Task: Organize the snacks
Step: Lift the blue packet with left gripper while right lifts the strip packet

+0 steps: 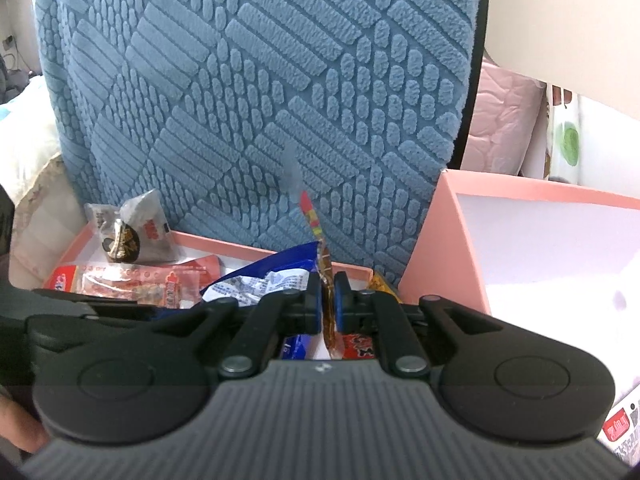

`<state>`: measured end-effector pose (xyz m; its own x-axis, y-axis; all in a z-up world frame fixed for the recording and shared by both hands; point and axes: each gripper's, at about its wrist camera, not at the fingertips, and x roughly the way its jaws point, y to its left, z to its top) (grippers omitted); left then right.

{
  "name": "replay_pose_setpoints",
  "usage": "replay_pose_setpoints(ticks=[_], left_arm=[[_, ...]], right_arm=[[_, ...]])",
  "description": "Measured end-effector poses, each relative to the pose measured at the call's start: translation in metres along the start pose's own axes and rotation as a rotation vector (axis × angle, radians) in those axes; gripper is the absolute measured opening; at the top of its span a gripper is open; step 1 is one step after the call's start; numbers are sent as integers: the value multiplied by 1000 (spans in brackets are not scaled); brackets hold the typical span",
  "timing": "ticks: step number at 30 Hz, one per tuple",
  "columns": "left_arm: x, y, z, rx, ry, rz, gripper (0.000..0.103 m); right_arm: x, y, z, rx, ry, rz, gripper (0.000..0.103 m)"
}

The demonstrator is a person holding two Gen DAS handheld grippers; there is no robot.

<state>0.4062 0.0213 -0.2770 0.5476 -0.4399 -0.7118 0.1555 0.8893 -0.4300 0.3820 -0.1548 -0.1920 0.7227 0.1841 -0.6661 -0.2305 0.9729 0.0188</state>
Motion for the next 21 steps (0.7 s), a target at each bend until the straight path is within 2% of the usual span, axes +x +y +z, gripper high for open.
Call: replay_pose_setpoints(ticks=[13, 21], left_arm=[[-54, 14, -24, -78, -30, 32, 25], [-84, 9, -42, -101, -53, 21, 25]], right_arm=[[-25, 10, -14, 7, -7, 27, 10], [-44, 19, -29, 32, -2, 47, 10]])
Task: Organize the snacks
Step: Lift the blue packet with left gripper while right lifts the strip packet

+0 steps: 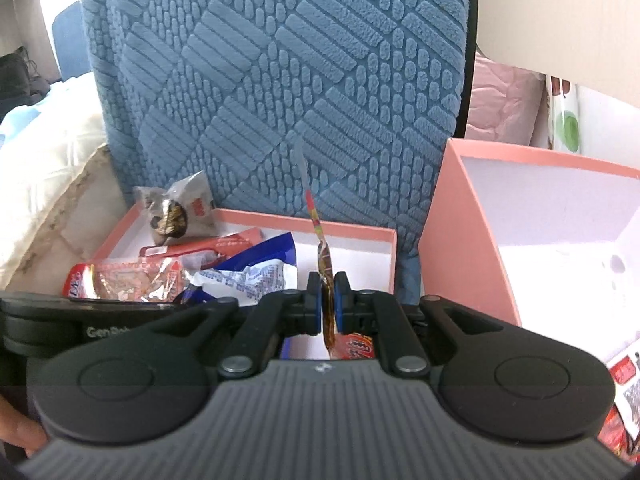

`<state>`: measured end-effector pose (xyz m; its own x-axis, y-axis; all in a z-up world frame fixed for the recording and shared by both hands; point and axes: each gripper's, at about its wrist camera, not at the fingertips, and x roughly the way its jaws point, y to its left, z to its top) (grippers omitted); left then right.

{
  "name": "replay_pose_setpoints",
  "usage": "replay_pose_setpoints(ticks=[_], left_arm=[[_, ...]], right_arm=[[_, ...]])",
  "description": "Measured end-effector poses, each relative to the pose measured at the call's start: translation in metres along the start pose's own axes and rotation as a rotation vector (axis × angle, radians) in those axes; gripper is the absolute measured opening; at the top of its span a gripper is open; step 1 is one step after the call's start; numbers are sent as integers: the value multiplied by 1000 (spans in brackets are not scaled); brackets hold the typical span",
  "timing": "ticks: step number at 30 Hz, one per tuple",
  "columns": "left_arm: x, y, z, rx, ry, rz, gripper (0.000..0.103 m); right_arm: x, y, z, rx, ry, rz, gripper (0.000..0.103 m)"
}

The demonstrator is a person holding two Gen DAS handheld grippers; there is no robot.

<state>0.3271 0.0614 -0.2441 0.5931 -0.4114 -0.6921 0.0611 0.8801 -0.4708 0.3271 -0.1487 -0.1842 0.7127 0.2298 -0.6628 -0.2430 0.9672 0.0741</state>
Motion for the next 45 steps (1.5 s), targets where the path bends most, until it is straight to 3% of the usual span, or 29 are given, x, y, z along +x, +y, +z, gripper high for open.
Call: replay_pose_setpoints(ticks=[9, 17, 22, 28, 33, 45], left_arm=[[-25, -3, -26, -21, -19, -26, 19], [-39, 4, -51, -62, 17, -17, 10], [-44, 12, -49, -105, -6, -44, 10], [-39, 34, -41, -228, -14, -96, 12], [-23, 45, -37, -306, 3, -145, 43], [19, 45, -30, -322, 65, -176, 44]], right_arm=[[-23, 4, -18, 6, 5, 11, 10], [-37, 3, -37, 26, 26, 20, 10], [-43, 2, -49, 37, 40, 14, 10], [-41, 0, -58, 38, 60, 5, 10], [-32, -2, -59, 32, 59, 14, 10], [-20, -5, -59, 66, 88, 35, 10]])
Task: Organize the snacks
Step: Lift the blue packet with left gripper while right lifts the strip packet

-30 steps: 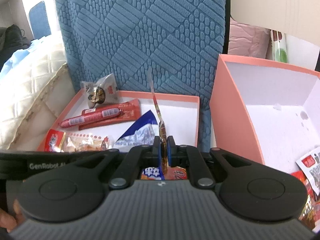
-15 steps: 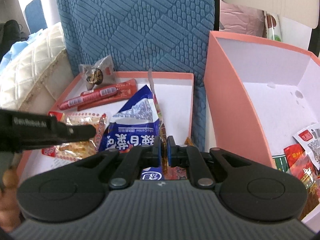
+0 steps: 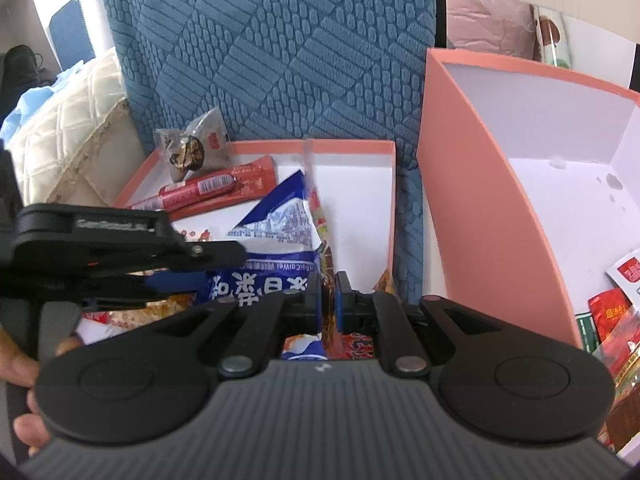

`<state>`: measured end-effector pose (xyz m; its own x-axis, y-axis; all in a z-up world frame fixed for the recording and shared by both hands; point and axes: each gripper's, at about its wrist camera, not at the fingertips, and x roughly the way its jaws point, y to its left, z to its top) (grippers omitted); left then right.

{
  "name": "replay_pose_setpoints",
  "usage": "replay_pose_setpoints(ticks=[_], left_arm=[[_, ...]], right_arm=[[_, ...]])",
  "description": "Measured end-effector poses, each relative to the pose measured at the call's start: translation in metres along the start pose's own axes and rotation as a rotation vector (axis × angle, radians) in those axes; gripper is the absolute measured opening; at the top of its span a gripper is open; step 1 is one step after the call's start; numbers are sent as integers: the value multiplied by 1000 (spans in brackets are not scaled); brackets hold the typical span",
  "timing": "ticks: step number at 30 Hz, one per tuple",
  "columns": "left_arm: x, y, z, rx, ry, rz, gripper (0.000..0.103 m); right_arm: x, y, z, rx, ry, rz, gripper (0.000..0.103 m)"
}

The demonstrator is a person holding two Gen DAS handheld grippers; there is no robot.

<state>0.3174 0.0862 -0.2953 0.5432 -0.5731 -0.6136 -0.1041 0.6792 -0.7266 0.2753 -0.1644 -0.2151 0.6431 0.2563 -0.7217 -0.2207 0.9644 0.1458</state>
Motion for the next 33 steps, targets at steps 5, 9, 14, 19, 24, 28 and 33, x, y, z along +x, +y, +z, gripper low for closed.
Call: replay_pose_setpoints(ticks=[5, 9, 14, 19, 24, 28, 33], left_arm=[[10, -4, -1, 28, 18, 25, 44], [15, -13, -5, 92, 26, 51, 42], [14, -17, -8, 128, 25, 90, 26], [8, -31, -18, 189, 25, 110, 21], [-17, -44, -26, 218, -8, 111, 20], [-39, -63, -31, 262, -38, 115, 20], [-61, -86, -37, 286, -68, 121, 20]], right_arm=[[5, -2, -4, 13, 21, -6, 10], [8, -1, -4, 11, 26, -9, 10], [8, 3, -5, 1, 20, -19, 10], [1, 1, -5, 12, -6, -49, 10], [-14, -1, -3, 4, -30, -54, 10], [-31, -5, 0, 26, -40, -39, 10], [-56, -11, 9, 58, -71, -14, 10]])
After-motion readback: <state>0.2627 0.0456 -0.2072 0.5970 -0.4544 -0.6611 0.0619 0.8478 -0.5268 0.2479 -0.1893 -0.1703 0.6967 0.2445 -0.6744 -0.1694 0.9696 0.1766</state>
